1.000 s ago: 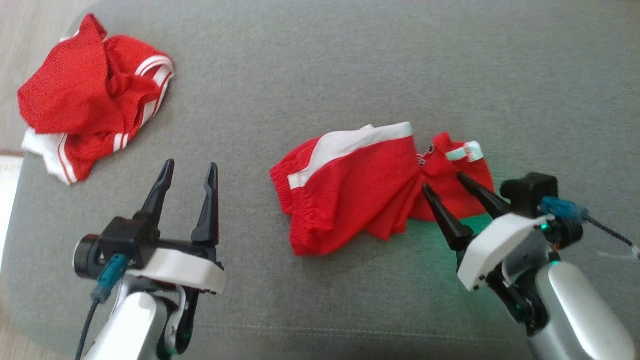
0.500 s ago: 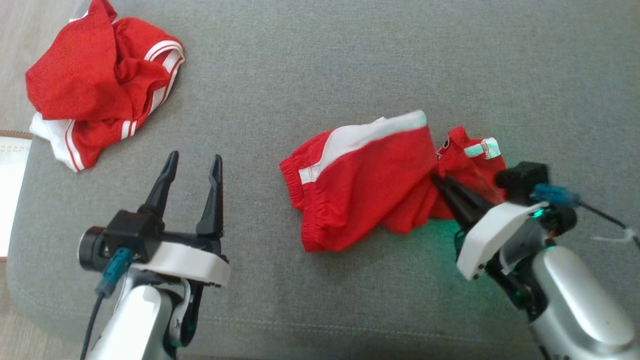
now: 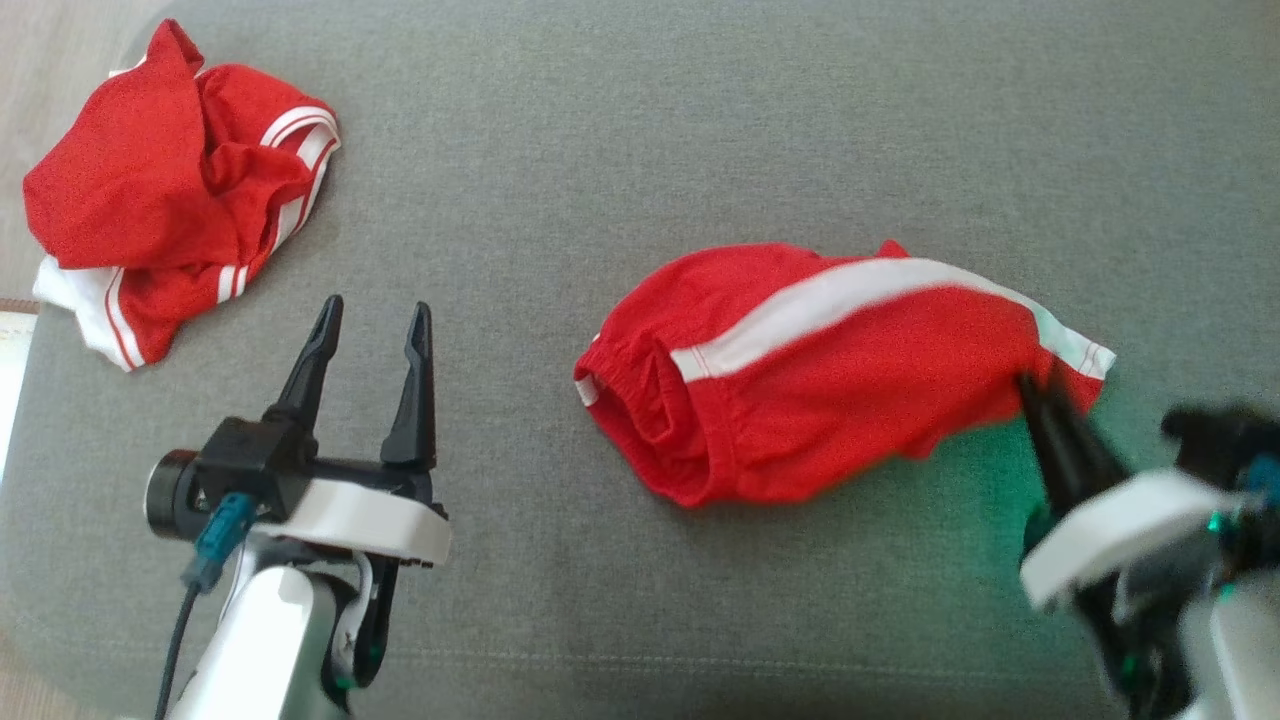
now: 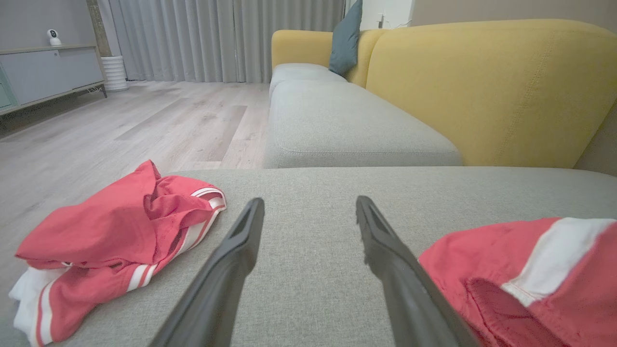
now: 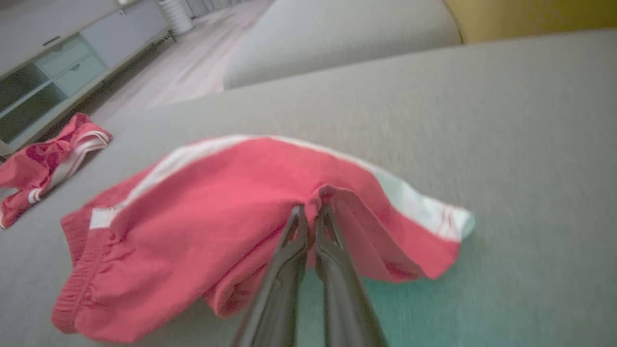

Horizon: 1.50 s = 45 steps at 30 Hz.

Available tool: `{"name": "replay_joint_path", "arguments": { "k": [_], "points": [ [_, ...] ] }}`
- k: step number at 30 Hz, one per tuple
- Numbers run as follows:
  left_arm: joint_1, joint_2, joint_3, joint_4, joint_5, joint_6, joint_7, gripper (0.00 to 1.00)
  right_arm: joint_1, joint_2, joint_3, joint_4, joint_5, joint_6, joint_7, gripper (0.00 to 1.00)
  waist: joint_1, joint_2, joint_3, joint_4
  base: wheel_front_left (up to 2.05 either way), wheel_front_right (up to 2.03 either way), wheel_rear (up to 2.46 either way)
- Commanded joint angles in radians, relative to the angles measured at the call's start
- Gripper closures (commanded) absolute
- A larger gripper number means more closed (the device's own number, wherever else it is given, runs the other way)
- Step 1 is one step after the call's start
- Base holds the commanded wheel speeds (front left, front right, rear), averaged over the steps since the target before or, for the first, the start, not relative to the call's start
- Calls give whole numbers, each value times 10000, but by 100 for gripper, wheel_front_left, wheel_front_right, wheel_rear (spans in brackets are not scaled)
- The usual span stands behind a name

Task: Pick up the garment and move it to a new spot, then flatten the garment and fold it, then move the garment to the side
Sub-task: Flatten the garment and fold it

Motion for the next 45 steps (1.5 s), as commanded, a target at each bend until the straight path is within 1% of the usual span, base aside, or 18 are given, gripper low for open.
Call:
{"name": "replay_joint_path", "arguments": {
  "k": [1,3,4,5,6,7,9,12,13,15,18,21,33,36,38,40,42,45],
  "points": [
    [-205,82,407,-263,124,-48,-122,0,278,164,0,-252,-218,42,49,100,0,0,-8,-20,0,0,0],
    [-170,54,422,-222,157,-87,-122,0,778,560,-172,-14,-360,42,97,100,0,0,-34,-55,0,0,0],
    [-143,50,430,-191,168,-105,-122,0,997,709,-196,147,-457,42,163,93,0,0,-48,-79,0,0,0],
    [-120,47,435,-157,180,-119,-122,0,1143,823,-196,236,-556,42,119,39,0,0,-55,-99,0,0,0],
    [-101,50,449,-131,193,-126,-122,0,1232,948,-237,279,-567,42,1,0,0,0,-64,-126,0,0,0],
    [-79,48,465,-113,205,-128,-122,0,1289,1043,-309,315,-606,42,-127,0,0,0,-95,-160,0,0,0],
    [49,49,515,-97,232,-106,-122,0,1290,1197,-526,39,-815,42,-824,0,0,0,-223,-266,0,0,0],
    [221,34,628,-173,217,-12,-122,0,1224,1239,-694,-557,-1228,42,-1538,0,0,0,-358,-362,0,0,0],
    [343,17,721,-273,202,66,-122,0,1154,1217,-769,-963,-1543,42,-1872,0,0,0,-460,-418,0,0,0],
    [478,7,797,-358,184,132,-122,0,1067,1173,-787,-1332,-1890,42,-2063,0,0,0,-565,-477,0,0,0],
    [689,-16,820,-469,197,234,-122,0,960,1157,-642,-1754,-2255,42,-2076,0,0,0,-752,-559,0,0,0],
    [894,-30,778,-575,173,283,-109,0,959,1164,-474,-1941,-2362,42,-1968,0,0,0,-911,-606,0,0,0],
    [1172,85,588,-751,189,340,153,0,1129,1242,-319,-1929,-2272,42,-1783,0,0,0,-1073,-678,0,0,0],
    [1119,146,464,-737,250,281,234,0,1151,1254,-308,-1914,-2266,42,-1748,0,0,0,-1073,-688,0,0,0],
    [957,199,188,-764,389,118,419,0,1157,1260,-322,-1925,-2260,42,-1707,0,0,0,-1028,-674,0,0,0],
    [684,148,-240,-774,407,-209,894,0,1146,1267,-324,-1941,-2249,42,-1636,0,0,0,-940,-660,0,0,0],
    [269,68,-763,-711,446,-601,1620,0,1100,1269,-283,-1968,-2255,42,-1576,0,0,0,-806,-659,0,0,0],
    [-477,-276,-1501,-539,249,-1247,2842,0,979,1245,-220,-1985,-2263,42,-1531,0,0,0,-595,-726,0,0,0]
  ]
}}
